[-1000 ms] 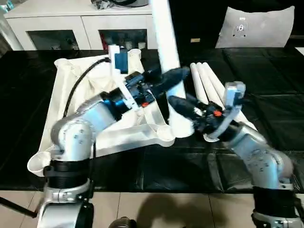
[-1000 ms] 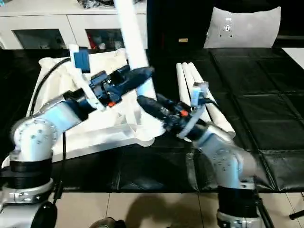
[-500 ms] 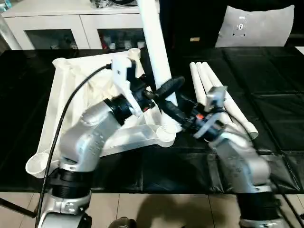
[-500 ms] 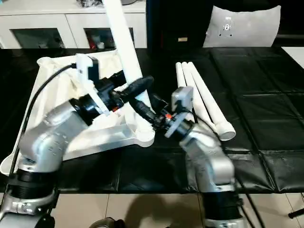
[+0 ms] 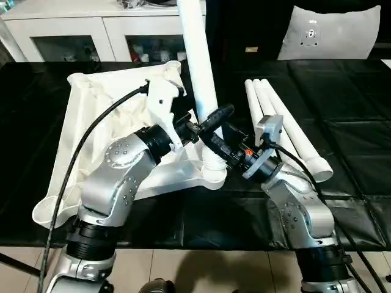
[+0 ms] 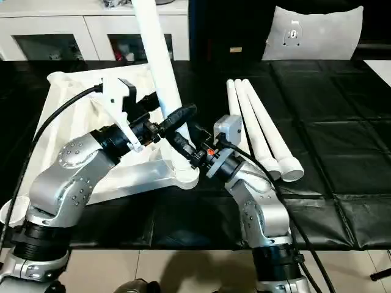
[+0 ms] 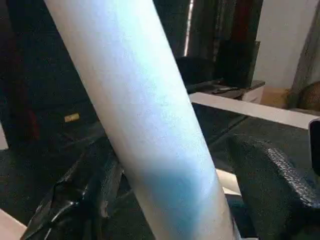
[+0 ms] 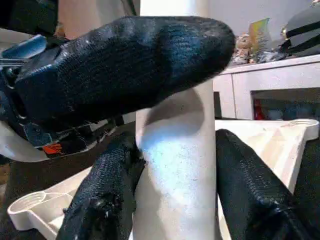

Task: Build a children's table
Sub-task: Pick table leg

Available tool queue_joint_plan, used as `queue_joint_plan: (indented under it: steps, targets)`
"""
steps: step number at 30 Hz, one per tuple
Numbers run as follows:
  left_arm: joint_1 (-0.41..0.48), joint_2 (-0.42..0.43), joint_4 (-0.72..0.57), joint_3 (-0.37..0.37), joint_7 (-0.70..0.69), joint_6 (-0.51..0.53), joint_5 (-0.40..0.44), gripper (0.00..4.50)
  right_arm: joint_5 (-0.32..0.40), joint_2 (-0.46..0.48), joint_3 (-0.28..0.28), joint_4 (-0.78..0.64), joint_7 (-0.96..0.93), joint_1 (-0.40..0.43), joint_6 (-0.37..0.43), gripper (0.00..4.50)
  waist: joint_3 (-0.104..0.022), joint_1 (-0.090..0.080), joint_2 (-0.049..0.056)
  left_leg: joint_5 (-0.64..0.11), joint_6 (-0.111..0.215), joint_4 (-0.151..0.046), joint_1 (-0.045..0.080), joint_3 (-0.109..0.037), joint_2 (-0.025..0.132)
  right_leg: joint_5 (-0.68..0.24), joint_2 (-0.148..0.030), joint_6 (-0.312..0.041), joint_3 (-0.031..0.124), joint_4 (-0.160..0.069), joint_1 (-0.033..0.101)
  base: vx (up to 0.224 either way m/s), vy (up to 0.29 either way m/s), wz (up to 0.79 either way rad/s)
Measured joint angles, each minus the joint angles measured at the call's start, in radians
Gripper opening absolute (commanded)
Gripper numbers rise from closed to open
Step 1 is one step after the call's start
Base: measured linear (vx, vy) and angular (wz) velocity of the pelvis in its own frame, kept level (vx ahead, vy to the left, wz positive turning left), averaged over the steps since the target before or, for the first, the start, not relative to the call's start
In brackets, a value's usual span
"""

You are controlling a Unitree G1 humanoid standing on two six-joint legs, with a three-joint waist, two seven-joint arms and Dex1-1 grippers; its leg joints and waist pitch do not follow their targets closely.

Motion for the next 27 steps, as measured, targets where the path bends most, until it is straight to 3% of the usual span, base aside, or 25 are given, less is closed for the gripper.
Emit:
queue_joint_plan:
  steps: [19,27]
  targets:
    - [-0.01,0.044,0.052,-0.05,-0.021,-0.082,0.114,3.29,-0.033,-0.019,0.018,0.03,-0.004,0.0,-0.028,1.89,0.0,-0.001,0.0,0.0,0.0,-0.001,-0.001,0.0,0.001,0.0,0.0,0.0,-0.001,-0.001,0.0,0.0,0.0,0.0]
    - [0.012,0.106,0.067,-0.114,-0.071,-0.214,0.188,2.67,-0.079,-0.019,0.054,0.048,-0.012,0.026,-0.066,1.88,0.0,0.0,0.0,0.0,0.0,-0.002,-0.001,0.0,0.001,0.0,0.0,0.0,-0.001,-0.003,0.0,0.0,0.0,0.0]
